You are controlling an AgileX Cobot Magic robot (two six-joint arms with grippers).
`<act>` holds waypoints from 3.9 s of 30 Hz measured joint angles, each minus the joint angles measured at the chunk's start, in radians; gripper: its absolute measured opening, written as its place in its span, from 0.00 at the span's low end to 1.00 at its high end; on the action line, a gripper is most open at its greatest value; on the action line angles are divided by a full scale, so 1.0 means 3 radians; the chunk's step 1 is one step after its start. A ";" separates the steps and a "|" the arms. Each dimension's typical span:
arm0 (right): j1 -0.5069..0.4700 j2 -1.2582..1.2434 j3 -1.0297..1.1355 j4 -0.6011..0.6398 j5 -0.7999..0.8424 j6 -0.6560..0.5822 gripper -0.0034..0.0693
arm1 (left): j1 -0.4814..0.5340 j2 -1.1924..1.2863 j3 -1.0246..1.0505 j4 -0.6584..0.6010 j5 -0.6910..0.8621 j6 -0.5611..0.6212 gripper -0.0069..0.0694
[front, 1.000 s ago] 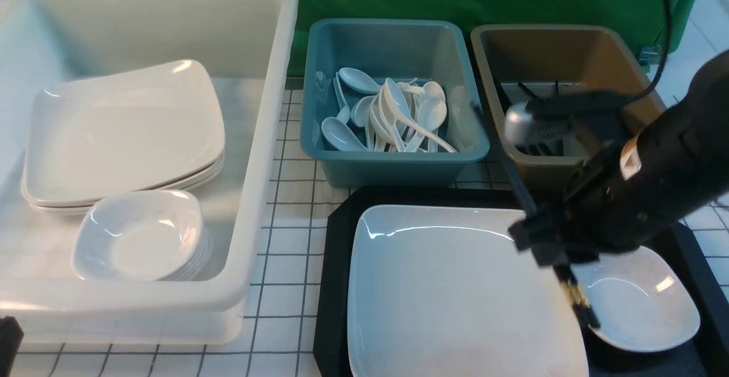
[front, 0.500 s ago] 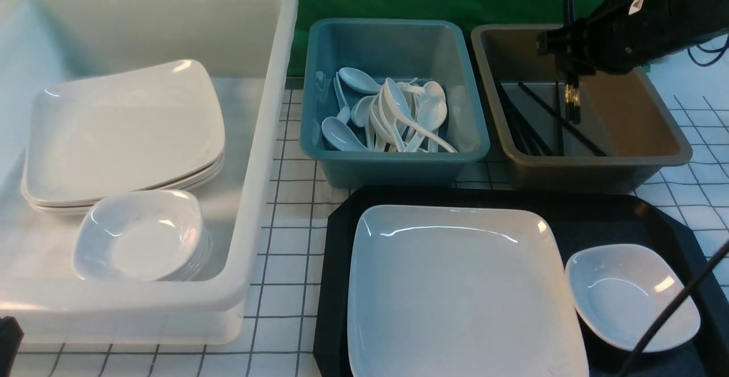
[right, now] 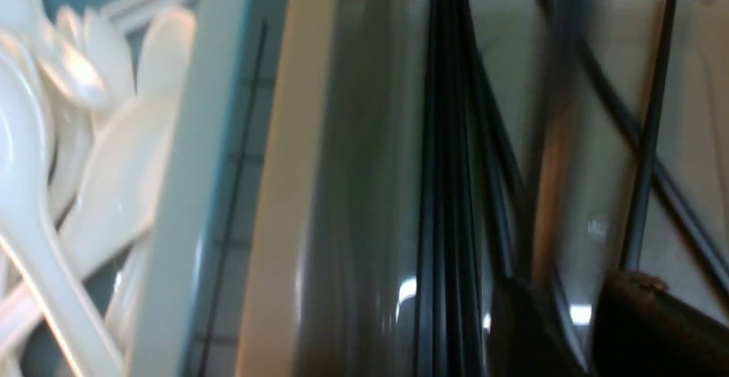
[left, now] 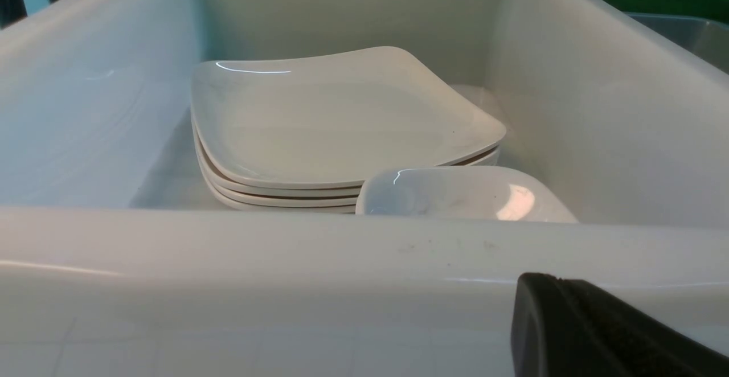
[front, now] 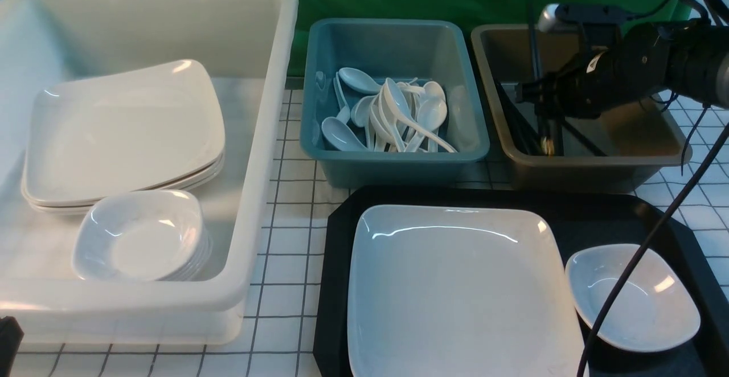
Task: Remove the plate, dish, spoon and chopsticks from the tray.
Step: Use the right arm to put the chopsticks into the small storage box on the right, then use the right arm to grab a small plate from the dinner plate, then use the right arm to put the small plate into the large storage box on the left
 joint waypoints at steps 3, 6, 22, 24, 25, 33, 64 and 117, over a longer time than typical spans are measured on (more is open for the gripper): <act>0.0000 -0.0020 -0.0004 0.0007 0.0335 0.0096 0.45 | 0.0000 0.0000 0.0000 0.0000 0.0000 0.0000 0.12; 0.0000 -0.0099 -0.0004 0.0007 0.0668 0.0100 0.43 | 0.0000 0.0000 0.0000 0.0000 0.0000 0.0000 0.12; -0.0001 -0.1584 -0.0051 0.0017 0.2877 -0.0374 0.09 | 0.0000 0.0000 0.0000 0.0000 0.0000 0.0000 0.12; -0.0001 -0.1782 0.0041 0.0017 0.2877 -0.0366 0.09 | 0.0000 0.0000 0.0000 0.0000 0.0000 0.0000 0.12; -0.0001 -0.1895 0.0125 0.0017 0.2877 -0.0362 0.09 | 0.0000 0.0000 0.0000 0.0000 0.0000 0.0000 0.12; -0.0001 -0.2944 0.1106 0.0024 0.2880 -0.0319 0.09 | 0.0000 0.0000 0.0000 0.0000 0.0000 0.0000 0.12; 0.1593 -0.2169 0.3008 -0.1662 0.1360 0.0063 0.72 | 0.0000 0.0000 0.0000 0.0000 0.0000 0.0000 0.12; 0.2308 -0.1278 -0.0173 0.1679 0.1172 -0.3487 0.16 | 0.0000 0.0000 0.0000 0.0000 0.0000 0.0000 0.12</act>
